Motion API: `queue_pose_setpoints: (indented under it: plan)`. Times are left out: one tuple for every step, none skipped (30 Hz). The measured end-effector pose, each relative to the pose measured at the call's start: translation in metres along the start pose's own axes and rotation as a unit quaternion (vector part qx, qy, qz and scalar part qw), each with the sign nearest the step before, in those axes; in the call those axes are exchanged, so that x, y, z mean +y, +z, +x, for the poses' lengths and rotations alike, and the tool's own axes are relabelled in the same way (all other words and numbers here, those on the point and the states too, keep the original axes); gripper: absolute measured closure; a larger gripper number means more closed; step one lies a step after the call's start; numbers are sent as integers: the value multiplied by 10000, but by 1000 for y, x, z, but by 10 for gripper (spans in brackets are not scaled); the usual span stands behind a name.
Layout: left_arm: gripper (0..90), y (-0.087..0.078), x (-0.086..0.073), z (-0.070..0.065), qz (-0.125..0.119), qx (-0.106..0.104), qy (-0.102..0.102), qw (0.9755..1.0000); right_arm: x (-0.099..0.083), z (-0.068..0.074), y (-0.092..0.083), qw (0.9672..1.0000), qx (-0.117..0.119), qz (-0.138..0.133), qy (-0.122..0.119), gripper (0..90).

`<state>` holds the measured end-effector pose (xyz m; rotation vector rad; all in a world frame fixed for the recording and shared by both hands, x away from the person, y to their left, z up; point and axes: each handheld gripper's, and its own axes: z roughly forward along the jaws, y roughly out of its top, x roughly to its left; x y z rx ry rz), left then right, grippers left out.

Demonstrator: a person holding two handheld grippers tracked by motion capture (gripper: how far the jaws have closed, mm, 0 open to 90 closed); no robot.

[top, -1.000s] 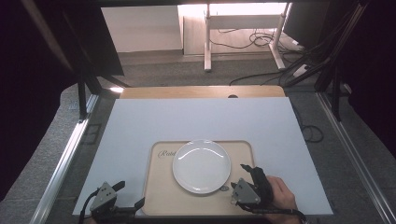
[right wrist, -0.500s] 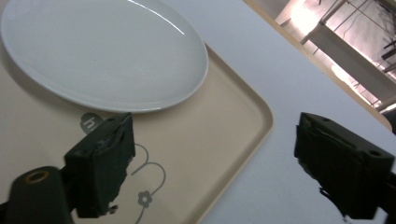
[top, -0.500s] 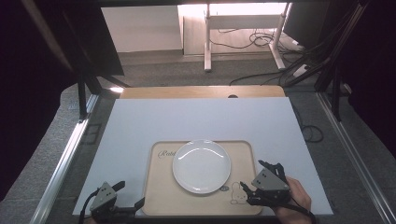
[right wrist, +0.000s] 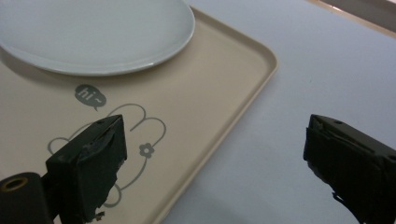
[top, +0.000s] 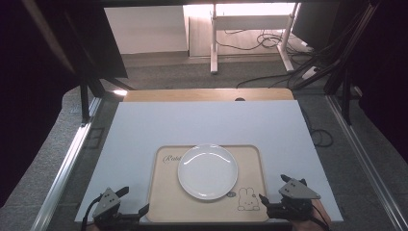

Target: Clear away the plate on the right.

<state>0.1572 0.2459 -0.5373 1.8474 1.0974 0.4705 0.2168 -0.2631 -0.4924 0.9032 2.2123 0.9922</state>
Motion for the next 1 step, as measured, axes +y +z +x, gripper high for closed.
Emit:
queue_pose_setpoints:
  plan:
    - [28,0,0,0,0,0,0,10000,0,0,0,10000,0,0,0,61]
